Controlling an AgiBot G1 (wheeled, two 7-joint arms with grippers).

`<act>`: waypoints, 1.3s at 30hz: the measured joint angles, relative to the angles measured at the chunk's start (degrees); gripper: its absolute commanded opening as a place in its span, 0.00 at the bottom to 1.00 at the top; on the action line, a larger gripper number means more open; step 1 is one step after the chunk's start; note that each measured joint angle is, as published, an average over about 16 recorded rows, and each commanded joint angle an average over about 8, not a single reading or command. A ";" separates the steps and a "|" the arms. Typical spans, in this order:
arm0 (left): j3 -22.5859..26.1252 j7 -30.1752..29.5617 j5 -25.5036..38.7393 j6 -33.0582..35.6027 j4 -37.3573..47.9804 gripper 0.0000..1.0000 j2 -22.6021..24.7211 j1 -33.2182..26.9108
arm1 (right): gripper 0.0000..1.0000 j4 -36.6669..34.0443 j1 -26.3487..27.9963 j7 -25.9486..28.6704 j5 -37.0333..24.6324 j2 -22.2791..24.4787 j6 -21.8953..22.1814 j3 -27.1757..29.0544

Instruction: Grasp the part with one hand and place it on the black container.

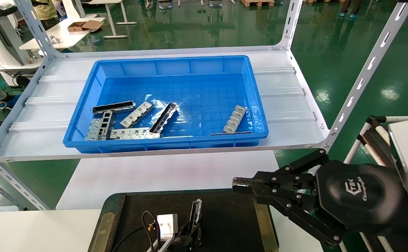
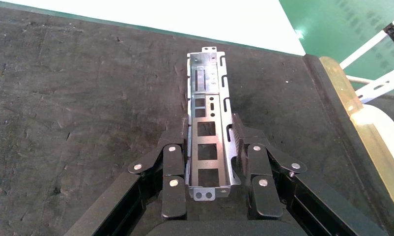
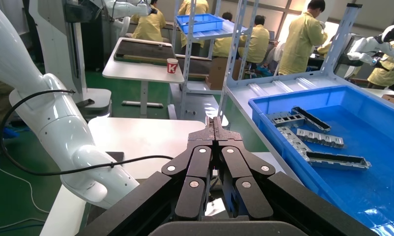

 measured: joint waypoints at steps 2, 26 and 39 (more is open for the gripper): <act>-0.10 -0.19 0.32 -0.01 0.25 0.00 0.15 0.16 | 0.00 0.00 0.00 0.00 0.00 0.00 0.00 0.00; -0.74 -1.57 2.41 0.15 1.18 1.00 0.79 1.35 | 1.00 0.00 0.01 -0.02 0.02 0.01 0.01 -0.03; -1.33 -2.19 4.45 0.96 -0.85 1.00 -1.02 1.85 | 1.00 0.00 0.01 -0.03 0.03 0.02 0.02 -0.05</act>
